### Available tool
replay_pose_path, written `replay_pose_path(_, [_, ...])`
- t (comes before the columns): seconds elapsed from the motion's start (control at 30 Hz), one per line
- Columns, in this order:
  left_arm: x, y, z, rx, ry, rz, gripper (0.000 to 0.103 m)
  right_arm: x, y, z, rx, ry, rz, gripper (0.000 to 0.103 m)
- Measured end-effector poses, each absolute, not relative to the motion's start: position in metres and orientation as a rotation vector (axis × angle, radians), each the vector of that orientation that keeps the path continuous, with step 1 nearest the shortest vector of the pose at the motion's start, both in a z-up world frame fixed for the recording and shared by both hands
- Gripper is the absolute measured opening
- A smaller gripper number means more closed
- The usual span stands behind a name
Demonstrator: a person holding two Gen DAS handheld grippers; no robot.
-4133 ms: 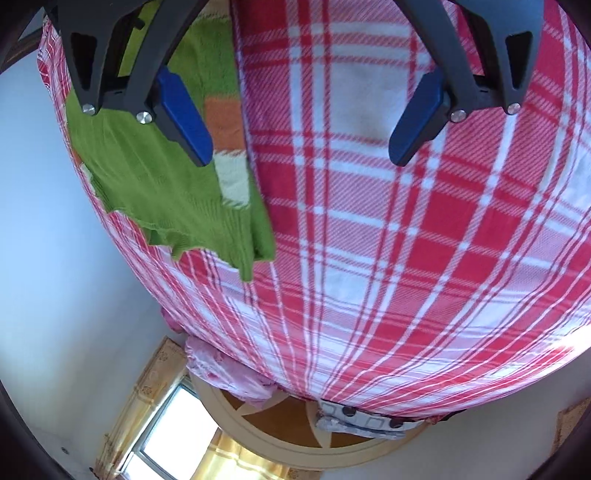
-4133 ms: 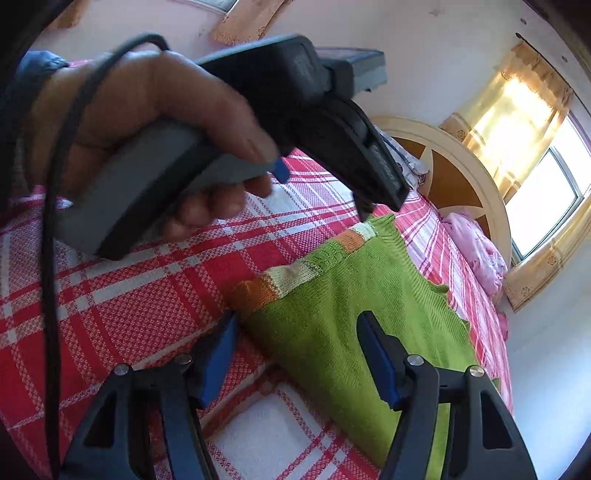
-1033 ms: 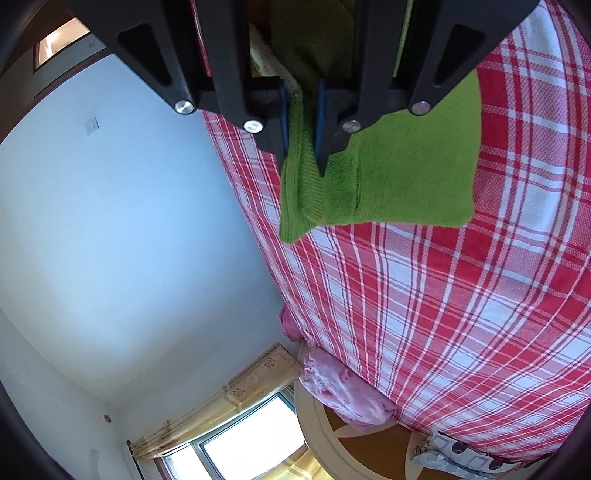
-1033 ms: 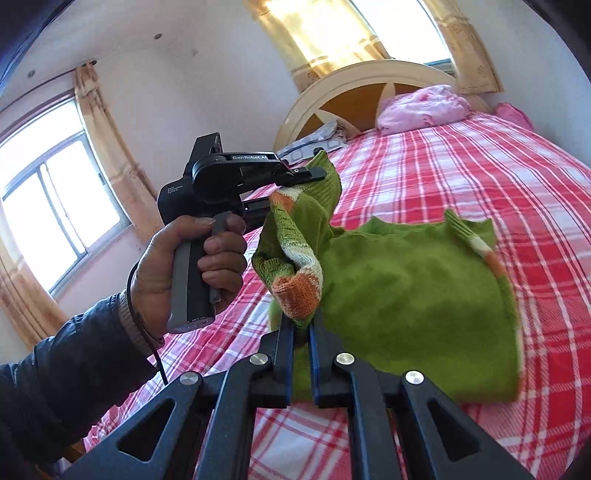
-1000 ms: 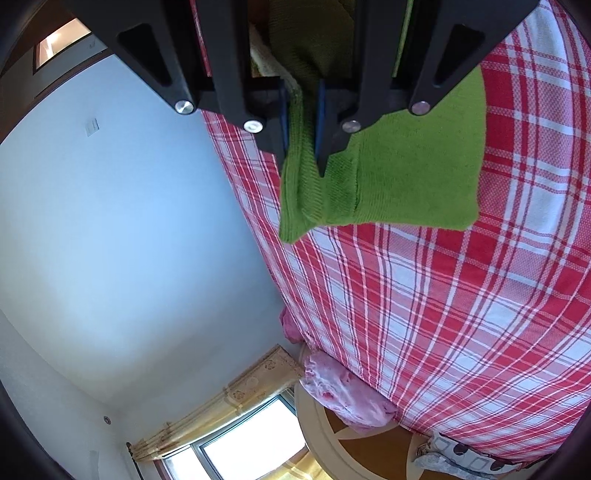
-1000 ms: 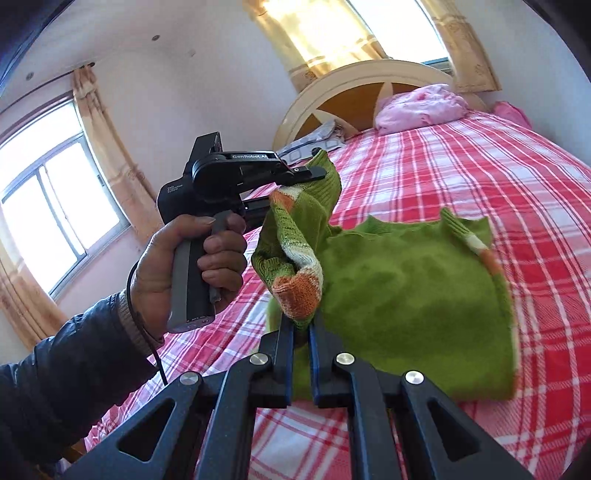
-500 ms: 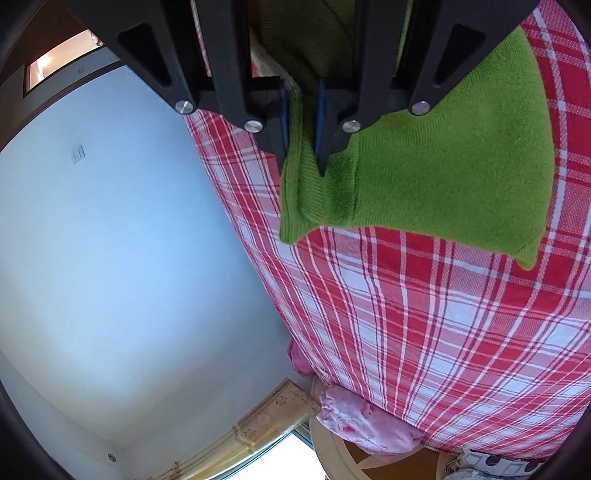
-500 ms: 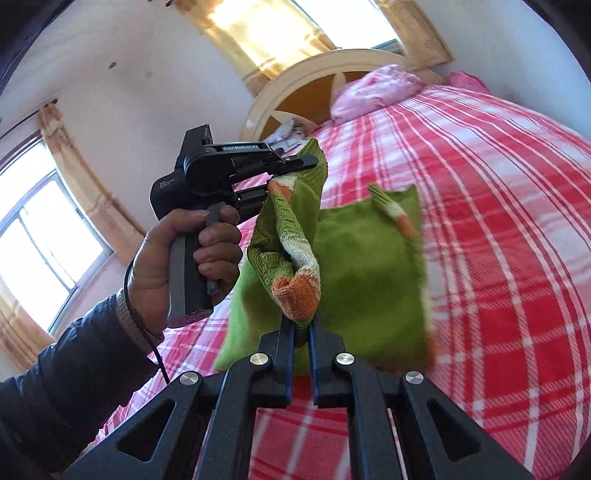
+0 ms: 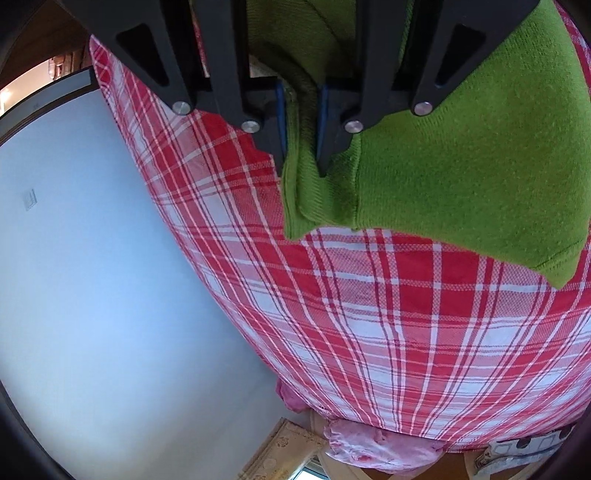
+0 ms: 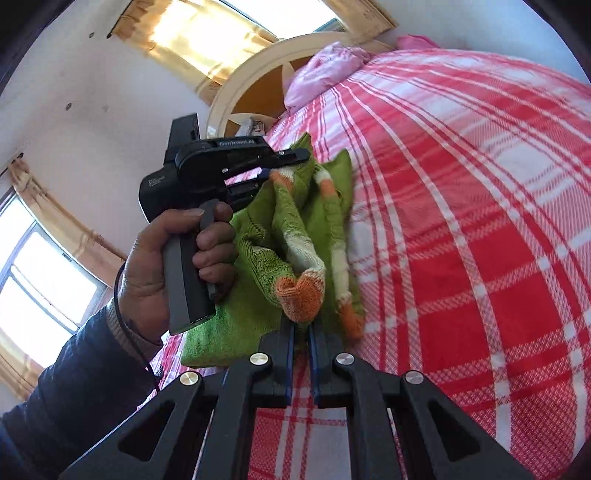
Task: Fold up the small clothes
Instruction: 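Lift both held edges and fold the sweater over onto its other half, then lower the folded half onto the sweater and open both tools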
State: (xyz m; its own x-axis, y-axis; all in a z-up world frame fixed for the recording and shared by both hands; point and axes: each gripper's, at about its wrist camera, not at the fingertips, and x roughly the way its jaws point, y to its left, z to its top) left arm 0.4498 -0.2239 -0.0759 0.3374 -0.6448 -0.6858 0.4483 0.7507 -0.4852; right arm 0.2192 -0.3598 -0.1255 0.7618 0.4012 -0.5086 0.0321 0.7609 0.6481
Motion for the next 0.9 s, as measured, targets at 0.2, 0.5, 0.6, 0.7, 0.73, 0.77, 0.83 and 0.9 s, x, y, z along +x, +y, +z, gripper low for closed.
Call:
replay_pose_path(0.2, [0.425,-0.222,-0.053,-0.131,0.905,-0.742,0.019,0.219,-0.363,-0.131,0.699,0.704,0.214,0.006])
replay_pose_path(0.5, [0.356,-0.129,-0.038,-0.004,0.667,-0.630,0.066,0.196,-0.372,-0.101,0.581,0.570,0.101,0.056])
replay_pose_path(0.6, [0.336,-0.100,-0.053,0.021,0.625,-0.561,0.077,0.193,-0.379,-0.077,0.552,0.488,0.073,0.056])
replay_pose_path(0.7, [0.333,-0.090,-0.077,0.036,0.660,-0.531,0.080,0.220,-0.371,-0.062,0.538,0.512,0.143,0.056])
replay_pose_path(0.73, [0.333,-0.090,-0.082,0.039,0.683,-0.524,0.080,0.233,-0.368,-0.060,0.546,0.524,0.176,0.056])
replay_pose_path(0.77, [0.336,-0.090,-0.088,0.030,0.706,-0.524,0.080,0.252,-0.364,-0.059,0.553,0.562,0.206,0.056])
replay_pose_path(0.83, [0.339,-0.086,-0.089,0.007,0.719,-0.525,0.081,0.278,-0.359,-0.061,0.560,0.617,0.224,0.056])
replay_pose_path(0.9, [0.342,-0.087,-0.090,-0.003,0.718,-0.529,0.089,0.309,-0.356,-0.070,0.572,0.690,0.249,0.056])
